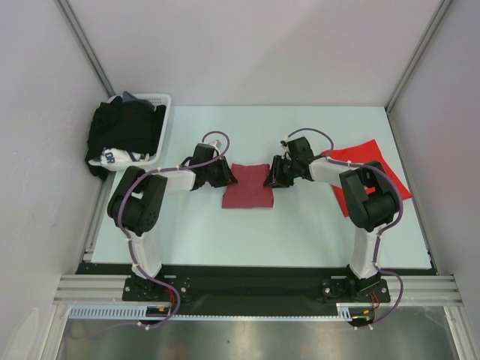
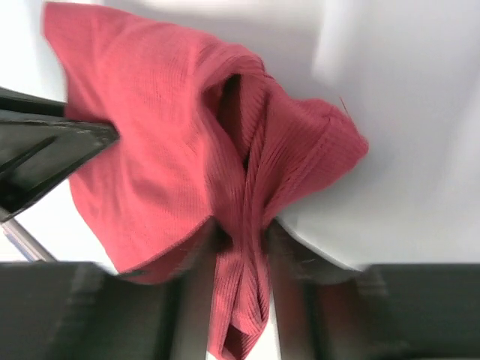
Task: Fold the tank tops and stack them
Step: Fold the tank top, then neatly place the folded tank top to the corner
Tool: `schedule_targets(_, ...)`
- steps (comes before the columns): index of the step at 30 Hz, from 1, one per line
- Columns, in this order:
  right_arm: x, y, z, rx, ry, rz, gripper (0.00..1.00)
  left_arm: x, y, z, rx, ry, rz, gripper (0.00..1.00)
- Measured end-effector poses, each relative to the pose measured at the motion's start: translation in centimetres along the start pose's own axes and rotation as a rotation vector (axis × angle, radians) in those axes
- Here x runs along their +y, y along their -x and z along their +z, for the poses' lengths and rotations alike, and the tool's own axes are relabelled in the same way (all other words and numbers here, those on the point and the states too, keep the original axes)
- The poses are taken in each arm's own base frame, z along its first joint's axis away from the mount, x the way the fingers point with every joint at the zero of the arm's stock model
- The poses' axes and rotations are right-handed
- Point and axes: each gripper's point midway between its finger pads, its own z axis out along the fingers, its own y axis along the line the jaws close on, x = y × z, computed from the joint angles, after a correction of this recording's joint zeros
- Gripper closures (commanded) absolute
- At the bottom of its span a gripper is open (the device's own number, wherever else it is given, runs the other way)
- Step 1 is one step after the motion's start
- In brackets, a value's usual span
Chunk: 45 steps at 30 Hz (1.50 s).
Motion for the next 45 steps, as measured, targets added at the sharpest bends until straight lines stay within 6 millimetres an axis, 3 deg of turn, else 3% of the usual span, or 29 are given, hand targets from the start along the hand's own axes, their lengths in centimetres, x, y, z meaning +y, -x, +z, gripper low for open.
schedule_targets(2, 0.2, 0.2, 0.0, -0.005, 0.028, 0.011, 0.82, 0.0, -0.2, 0.3, 0.011, -0.012, -0.006, 0.76)
schedule_targets(3, 0.3, 0.3, -0.1, -0.006, 0.038, 0.018, 0.96, -0.1, -0.3, 0.3, 0.014, -0.016, -0.007, 0.81)
schedule_targets(4, 0.3, 0.4, -0.1, -0.009, 0.049, 0.022, 1.0, -0.1, -0.3, 0.4, 0.016, -0.018, -0.011, 0.84)
schedule_targets(7, 0.3, 0.5, -0.1, -0.015, 0.074, 0.047, 1.0, -0.1, -0.2, 0.5, 0.023, -0.03, -0.02, 0.99)
schedule_targets(11, 0.3, 0.3, -0.1, -0.013, 0.09, 0.056, 1.0, -0.3, -0.3, 0.6, 0.03, -0.048, -0.025, 0.99)
schedule_targets(13, 0.4, 0.3, -0.1, -0.013, 0.095, 0.055, 0.9, -0.4, -0.2, 0.6, 0.032, -0.051, -0.027, 0.87)
schedule_targets(14, 0.4, 0.3, -0.1, -0.013, 0.096, 0.056, 0.79, -0.4, -0.3, 0.6, 0.033, -0.051, -0.027, 0.78)
schedule_targets(15, 0.4, 0.3, -0.1, -0.013, 0.096, 0.058, 0.59, -0.3, -0.2, 0.6, 0.032, -0.05, -0.028, 0.62)
schedule_targets(17, 0.3, 0.2, 0.0, -0.015, 0.093, 0.06, 0.42, -0.6, 0.0, 0.5, 0.024, -0.061, -0.037, 0.45)
schedule_targets(21, 0.2, 0.5, -0.4, -0.037, 0.078, 0.05, 0.35, -1.1, 0.5, 0.2, -0.003, -0.064, -0.02, 0.35)
schedule_targets(28, 0.0, 0.6, -0.5, -0.046, 0.063, 0.05, 0.38, -0.8, 0.7, 0.0, -0.017, -0.044, -0.018, 0.33)
schedule_targets(32, 0.0, 1.0, 0.2, -0.041, 0.046, 0.043, 0.51, -0.8, 0.8, 0.1, -0.023, -0.041, -0.018, 0.38)
schedule_targets(34, 0.0, 1.2, 0.7, -0.037, 0.04, 0.038, 0.66, -0.7, 0.9, 0.3, -0.026, -0.044, -0.024, 0.46)
schedule_targets(37, -0.1, 1.0, 1.1, -0.025, 0.022, 0.031, 0.88, -0.4, 0.8, 0.9, -0.023, -0.031, -0.035, 0.76)
schedule_targets(38, -0.1, 1.0, 1.2, -0.024, 0.018, 0.031, 0.94, -0.3, 0.8, 1.2, -0.019, -0.03, -0.04, 0.92)
schedule_targets(39, -0.1, 1.0, 1.2, -0.024, 0.015, 0.031, 1.0, -0.3, 0.8, 1.4, -0.017, -0.028, -0.048, 0.97)
schedule_targets(45, -0.2, 1.2, 1.0, -0.033, 0.001, 0.031, 1.0, -0.9, 1.0, 1.7, 0.005, -0.022, -0.042, 1.0)
